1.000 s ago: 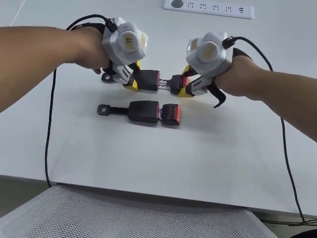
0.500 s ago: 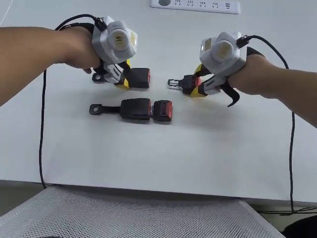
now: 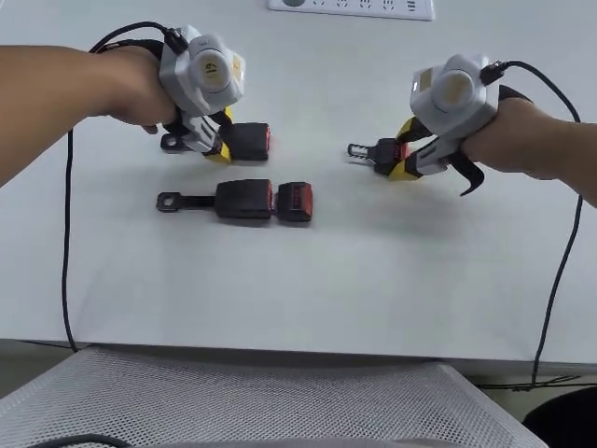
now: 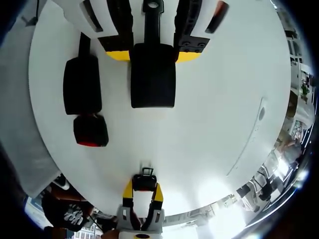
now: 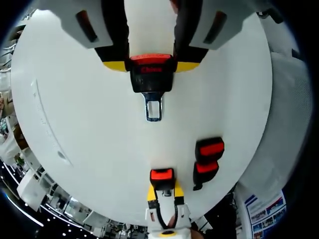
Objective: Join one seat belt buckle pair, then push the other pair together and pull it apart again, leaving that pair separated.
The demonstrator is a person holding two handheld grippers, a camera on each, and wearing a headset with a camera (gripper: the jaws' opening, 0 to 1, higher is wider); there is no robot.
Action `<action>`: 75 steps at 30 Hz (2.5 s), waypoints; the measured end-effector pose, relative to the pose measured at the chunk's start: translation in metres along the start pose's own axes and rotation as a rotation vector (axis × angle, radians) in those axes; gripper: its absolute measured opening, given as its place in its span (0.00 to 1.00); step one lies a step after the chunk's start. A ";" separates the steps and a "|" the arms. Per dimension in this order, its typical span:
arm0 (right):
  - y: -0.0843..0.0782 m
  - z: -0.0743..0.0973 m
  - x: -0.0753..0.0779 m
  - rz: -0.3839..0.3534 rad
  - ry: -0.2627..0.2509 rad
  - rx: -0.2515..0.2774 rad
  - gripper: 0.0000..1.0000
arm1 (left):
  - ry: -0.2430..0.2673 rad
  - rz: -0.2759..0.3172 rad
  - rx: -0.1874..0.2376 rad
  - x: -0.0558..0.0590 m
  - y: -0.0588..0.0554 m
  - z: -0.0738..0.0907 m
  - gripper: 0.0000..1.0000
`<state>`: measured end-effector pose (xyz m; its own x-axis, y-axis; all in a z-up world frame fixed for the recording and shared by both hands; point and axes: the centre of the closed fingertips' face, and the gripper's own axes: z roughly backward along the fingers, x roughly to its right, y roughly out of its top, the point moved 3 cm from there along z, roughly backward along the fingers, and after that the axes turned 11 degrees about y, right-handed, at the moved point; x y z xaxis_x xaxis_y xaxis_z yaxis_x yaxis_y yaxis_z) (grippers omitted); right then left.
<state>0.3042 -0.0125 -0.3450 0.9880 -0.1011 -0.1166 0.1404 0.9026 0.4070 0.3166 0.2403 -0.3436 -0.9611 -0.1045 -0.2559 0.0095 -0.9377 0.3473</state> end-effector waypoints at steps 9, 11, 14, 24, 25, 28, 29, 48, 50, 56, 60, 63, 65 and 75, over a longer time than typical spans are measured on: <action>-0.005 0.003 -0.002 0.016 -0.007 -0.064 0.36 | 0.022 -0.051 -0.001 0.004 0.003 0.003 0.32; -0.003 0.002 -0.002 0.049 -0.016 -0.085 0.36 | 0.023 -0.066 -0.007 0.003 0.003 0.001 0.32; 0.000 0.002 -0.001 0.074 -0.033 -0.106 0.38 | 0.025 -0.057 -0.018 -0.001 0.000 -0.001 0.32; 0.007 0.014 0.000 0.040 -0.105 -0.062 0.47 | 0.106 -0.032 -0.027 -0.005 -0.003 0.005 0.51; 0.009 0.015 -0.001 0.026 -0.104 -0.040 0.47 | 0.105 -0.018 -0.029 -0.006 -0.005 0.007 0.50; 0.012 0.019 -0.007 0.005 -0.110 -0.012 0.48 | 0.128 0.004 -0.013 -0.008 -0.003 0.014 0.50; 0.012 0.020 -0.010 -0.002 -0.110 0.003 0.48 | 0.141 0.021 -0.003 -0.010 -0.002 0.018 0.50; 0.041 0.038 -0.074 -0.131 -0.198 0.280 0.62 | 0.260 0.295 0.089 0.057 -0.036 0.096 0.68; 0.042 0.040 -0.077 -0.142 -0.212 0.299 0.65 | 0.272 0.324 0.097 0.066 -0.042 0.104 0.70; 0.042 0.051 -0.090 -0.180 -0.257 0.349 0.74 | 0.312 0.412 0.110 0.077 -0.056 0.125 0.75; 0.037 0.057 -0.097 -0.211 -0.282 0.369 0.80 | 0.334 0.455 0.118 0.082 -0.060 0.132 0.82; 0.031 0.061 -0.105 -0.230 -0.296 0.381 0.83 | 0.344 0.474 0.116 0.088 -0.063 0.135 0.88; 0.026 0.062 -0.109 -0.245 -0.302 0.387 0.85 | 0.353 0.480 0.118 0.091 -0.067 0.137 0.90; 0.015 0.068 -0.118 -0.280 -0.353 0.384 0.96 | 0.390 0.601 0.125 0.099 -0.086 0.144 1.00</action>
<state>0.1937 -0.0154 -0.2638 0.8623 -0.5061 0.0151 0.3468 0.6121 0.7106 0.1809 0.3581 -0.2686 -0.6309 -0.7223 -0.2835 0.4507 -0.6385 0.6238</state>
